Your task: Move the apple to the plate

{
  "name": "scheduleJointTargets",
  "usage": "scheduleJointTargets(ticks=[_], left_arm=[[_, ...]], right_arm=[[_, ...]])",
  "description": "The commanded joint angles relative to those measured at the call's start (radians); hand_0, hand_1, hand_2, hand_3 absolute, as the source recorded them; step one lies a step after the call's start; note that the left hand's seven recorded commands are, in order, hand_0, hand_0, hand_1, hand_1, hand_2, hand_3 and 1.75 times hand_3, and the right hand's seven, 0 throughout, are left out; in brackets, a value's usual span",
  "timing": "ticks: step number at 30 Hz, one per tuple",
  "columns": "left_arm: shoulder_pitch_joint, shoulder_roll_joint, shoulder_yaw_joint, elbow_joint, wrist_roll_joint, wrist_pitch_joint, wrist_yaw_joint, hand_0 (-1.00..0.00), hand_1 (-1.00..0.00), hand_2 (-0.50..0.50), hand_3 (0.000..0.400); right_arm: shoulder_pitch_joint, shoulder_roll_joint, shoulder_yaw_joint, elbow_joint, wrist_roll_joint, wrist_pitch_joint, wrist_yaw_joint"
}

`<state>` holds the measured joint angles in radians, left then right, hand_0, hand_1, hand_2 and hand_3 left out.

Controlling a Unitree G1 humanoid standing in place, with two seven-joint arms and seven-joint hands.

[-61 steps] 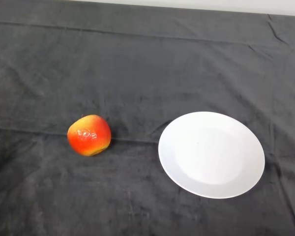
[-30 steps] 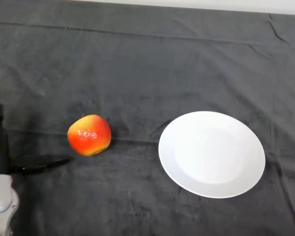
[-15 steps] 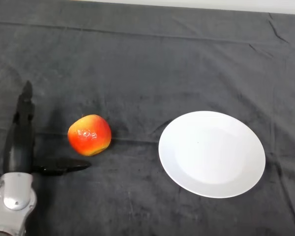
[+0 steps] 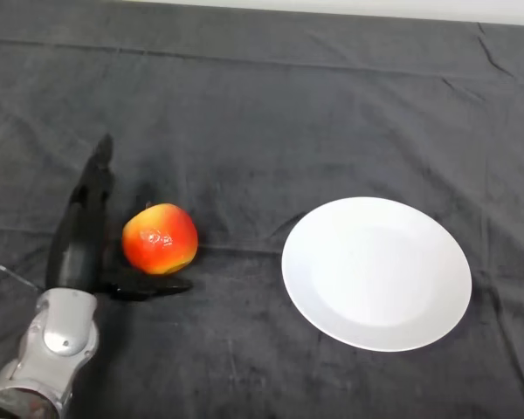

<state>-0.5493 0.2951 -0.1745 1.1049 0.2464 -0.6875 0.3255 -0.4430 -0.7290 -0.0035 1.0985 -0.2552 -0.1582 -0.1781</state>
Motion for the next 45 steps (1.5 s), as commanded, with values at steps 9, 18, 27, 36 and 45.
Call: scheduleJointTargets(ticks=[9, 18, 27, 36, 45], left_arm=[[-0.026, -0.006, -0.082, -0.013, 0.066, 0.036, 0.004, -0.30, -0.46, 0.08, 0.185], [-0.025, 0.006, -0.110, -0.010, 0.078, 0.040, 0.001, -1.00, -0.99, -0.01, 0.400], [-0.031, 0.010, -0.123, -0.007, 0.081, 0.055, 0.002, -1.00, -1.00, 0.00, 0.400], [-0.048, 0.020, -0.125, -0.009, 0.078, 0.053, 0.004, -1.00, -1.00, 0.00, 0.400], [-0.085, 0.037, -0.111, -0.018, 0.079, 0.011, 0.034, -1.00, -1.00, 0.00, 0.400]], right_arm=[[0.100, 0.026, 0.0392, 0.055, -0.0247, 0.032, 0.0107], [0.100, 0.026, 0.0392, 0.055, -0.0249, 0.032, 0.0106], [0.100, 0.026, 0.0392, 0.056, -0.0250, 0.032, 0.0106], [0.100, 0.026, 0.0392, 0.056, -0.0251, 0.032, 0.0106], [0.099, 0.026, 0.0393, 0.057, -0.0253, 0.031, 0.0105]])
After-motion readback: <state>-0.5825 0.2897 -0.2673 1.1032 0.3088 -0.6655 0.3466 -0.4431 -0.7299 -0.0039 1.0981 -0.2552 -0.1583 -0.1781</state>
